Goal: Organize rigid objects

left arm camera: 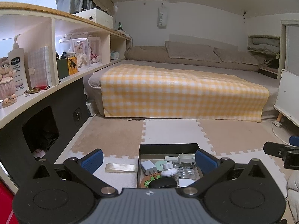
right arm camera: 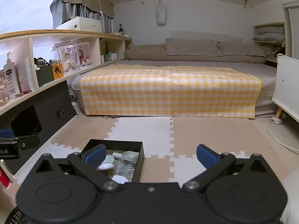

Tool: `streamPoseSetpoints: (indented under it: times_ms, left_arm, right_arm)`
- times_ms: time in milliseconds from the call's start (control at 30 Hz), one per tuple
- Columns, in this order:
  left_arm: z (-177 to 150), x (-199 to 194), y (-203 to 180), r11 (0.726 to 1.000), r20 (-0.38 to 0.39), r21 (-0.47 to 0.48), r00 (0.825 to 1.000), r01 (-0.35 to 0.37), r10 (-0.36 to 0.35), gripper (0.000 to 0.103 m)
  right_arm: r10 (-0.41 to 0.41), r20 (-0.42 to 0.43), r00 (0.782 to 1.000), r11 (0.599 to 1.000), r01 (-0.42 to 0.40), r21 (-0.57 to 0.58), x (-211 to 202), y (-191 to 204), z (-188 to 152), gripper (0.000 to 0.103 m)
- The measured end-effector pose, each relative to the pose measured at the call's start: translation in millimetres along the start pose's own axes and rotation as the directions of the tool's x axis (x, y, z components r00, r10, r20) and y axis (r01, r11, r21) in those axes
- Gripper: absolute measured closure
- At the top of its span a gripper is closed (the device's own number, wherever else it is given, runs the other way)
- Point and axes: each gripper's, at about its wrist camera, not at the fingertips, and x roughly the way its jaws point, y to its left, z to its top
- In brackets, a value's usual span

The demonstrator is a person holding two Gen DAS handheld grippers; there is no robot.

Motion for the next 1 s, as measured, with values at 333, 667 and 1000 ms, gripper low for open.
streamPoseSetpoints:
  times_ms: [333, 667, 1000]
  left_arm:
    - [0.3, 0.9, -0.2, 1.0, 0.006, -0.006, 1.0, -0.004, 0.004, 0.0]
    - [0.0, 0.1, 0.0, 1.0, 0.009, -0.008, 1.0, -0.005, 0.005, 0.0]
    - [0.1, -0.7, 0.8, 1.0, 0.014, -0.012, 1.0, -0.003, 0.003, 0.0]
  right_arm:
    - [-0.003, 0.003, 1.0, 1.0, 0.003, 0.0, -1.7, -0.3, -0.4, 0.0]
    - [-0.003, 0.003, 1.0, 1.0, 0.003, 0.0, -1.7, -0.6, -0.3, 0.0]
    - [-0.002, 0.003, 1.0, 1.0, 0.002, -0.001, -1.8, -1.3, -0.1, 0.0]
